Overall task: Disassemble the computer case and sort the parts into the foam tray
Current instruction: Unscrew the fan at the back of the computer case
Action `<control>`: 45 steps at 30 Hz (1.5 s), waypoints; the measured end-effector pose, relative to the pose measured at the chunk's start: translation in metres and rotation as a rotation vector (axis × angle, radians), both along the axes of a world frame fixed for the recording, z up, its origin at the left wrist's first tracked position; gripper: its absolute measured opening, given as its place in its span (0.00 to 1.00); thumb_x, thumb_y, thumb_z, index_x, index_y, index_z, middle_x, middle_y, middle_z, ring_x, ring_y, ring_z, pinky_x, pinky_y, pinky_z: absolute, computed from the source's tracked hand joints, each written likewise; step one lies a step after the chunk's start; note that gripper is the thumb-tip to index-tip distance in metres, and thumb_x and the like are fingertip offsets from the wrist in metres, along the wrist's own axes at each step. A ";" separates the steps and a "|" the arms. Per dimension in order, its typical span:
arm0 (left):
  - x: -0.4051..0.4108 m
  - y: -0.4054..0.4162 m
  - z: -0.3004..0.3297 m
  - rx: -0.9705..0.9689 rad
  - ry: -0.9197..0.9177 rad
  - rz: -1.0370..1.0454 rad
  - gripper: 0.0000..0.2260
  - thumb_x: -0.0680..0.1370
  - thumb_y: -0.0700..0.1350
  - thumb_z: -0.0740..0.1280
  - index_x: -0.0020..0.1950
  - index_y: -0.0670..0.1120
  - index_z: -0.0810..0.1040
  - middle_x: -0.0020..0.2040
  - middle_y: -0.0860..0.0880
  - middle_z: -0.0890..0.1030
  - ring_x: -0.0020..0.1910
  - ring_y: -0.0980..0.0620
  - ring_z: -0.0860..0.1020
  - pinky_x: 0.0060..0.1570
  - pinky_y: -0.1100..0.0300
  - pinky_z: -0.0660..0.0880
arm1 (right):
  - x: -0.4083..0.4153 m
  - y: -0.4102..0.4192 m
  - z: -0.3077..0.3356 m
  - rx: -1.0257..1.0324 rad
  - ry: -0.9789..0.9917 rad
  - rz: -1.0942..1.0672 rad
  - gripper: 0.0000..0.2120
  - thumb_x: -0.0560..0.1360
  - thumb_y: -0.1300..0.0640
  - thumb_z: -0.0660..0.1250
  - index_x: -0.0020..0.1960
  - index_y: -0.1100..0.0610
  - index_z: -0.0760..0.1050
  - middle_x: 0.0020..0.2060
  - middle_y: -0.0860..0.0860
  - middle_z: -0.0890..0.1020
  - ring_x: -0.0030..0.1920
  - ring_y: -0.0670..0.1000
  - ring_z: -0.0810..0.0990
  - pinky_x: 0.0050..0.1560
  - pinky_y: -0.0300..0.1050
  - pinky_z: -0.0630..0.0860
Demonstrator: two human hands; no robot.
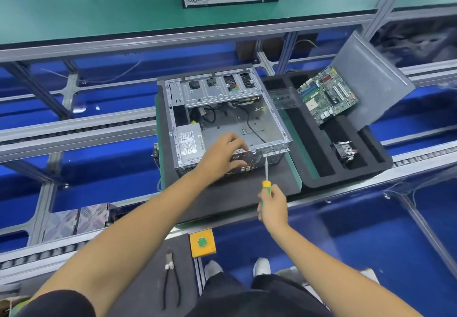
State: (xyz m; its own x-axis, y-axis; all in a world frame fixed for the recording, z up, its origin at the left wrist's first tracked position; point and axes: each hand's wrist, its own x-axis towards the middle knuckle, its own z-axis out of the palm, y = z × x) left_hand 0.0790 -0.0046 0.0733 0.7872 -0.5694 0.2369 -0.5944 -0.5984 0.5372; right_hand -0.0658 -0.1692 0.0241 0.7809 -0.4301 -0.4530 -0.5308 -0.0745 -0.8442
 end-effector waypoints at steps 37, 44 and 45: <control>0.016 -0.007 0.005 0.044 0.384 0.165 0.18 0.70 0.56 0.80 0.57 0.56 0.81 0.55 0.59 0.82 0.57 0.54 0.79 0.56 0.55 0.75 | 0.013 -0.005 0.045 -0.176 0.028 0.286 0.11 0.78 0.49 0.58 0.38 0.48 0.70 0.27 0.49 0.74 0.31 0.55 0.72 0.38 0.50 0.68; 0.016 -0.008 0.006 0.060 0.391 0.170 0.19 0.71 0.57 0.79 0.59 0.55 0.81 0.57 0.57 0.83 0.57 0.53 0.79 0.60 0.51 0.76 | 0.009 -0.003 0.042 -0.092 0.029 0.273 0.11 0.78 0.51 0.58 0.37 0.49 0.71 0.25 0.48 0.71 0.29 0.54 0.69 0.37 0.52 0.65; 0.016 -0.008 0.006 0.061 0.395 0.167 0.19 0.71 0.57 0.79 0.59 0.55 0.81 0.58 0.57 0.83 0.57 0.53 0.79 0.60 0.50 0.76 | 0.010 -0.003 0.042 -0.089 0.031 0.271 0.12 0.78 0.51 0.58 0.37 0.49 0.71 0.25 0.48 0.71 0.29 0.54 0.70 0.37 0.52 0.65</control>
